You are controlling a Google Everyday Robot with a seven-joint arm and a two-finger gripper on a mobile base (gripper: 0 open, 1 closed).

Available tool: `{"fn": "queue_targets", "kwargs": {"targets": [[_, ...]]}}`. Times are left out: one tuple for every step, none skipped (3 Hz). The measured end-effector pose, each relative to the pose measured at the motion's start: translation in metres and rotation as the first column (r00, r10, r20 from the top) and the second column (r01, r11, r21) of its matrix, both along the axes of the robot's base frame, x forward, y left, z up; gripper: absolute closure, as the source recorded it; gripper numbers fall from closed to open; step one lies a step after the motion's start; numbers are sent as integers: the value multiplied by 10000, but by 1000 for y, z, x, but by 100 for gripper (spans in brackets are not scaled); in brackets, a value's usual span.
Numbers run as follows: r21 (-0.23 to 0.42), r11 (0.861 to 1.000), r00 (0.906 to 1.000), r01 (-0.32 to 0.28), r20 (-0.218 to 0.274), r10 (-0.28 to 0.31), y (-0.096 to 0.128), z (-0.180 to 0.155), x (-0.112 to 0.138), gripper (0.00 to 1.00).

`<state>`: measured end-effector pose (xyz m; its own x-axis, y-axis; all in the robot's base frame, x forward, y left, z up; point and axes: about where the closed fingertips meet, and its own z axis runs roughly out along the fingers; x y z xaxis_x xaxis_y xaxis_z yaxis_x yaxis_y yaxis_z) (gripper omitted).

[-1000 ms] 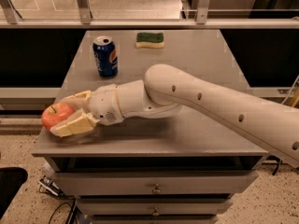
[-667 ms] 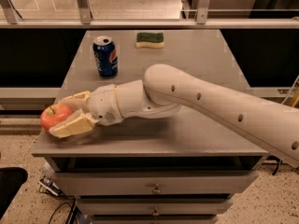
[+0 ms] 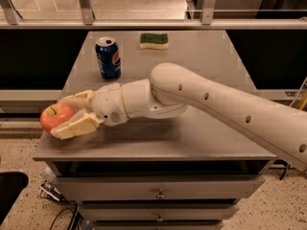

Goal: Pick apple

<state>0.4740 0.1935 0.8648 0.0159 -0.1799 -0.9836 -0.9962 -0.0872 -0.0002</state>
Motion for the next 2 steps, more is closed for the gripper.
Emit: {"fn": "queue_targets", "kwargs": {"targets": [[719,9960,9972,-525,567,484,-16,41,-4,100],[1263,9868,9884,-1018,1250,860,-34,84,-11,100]]}}
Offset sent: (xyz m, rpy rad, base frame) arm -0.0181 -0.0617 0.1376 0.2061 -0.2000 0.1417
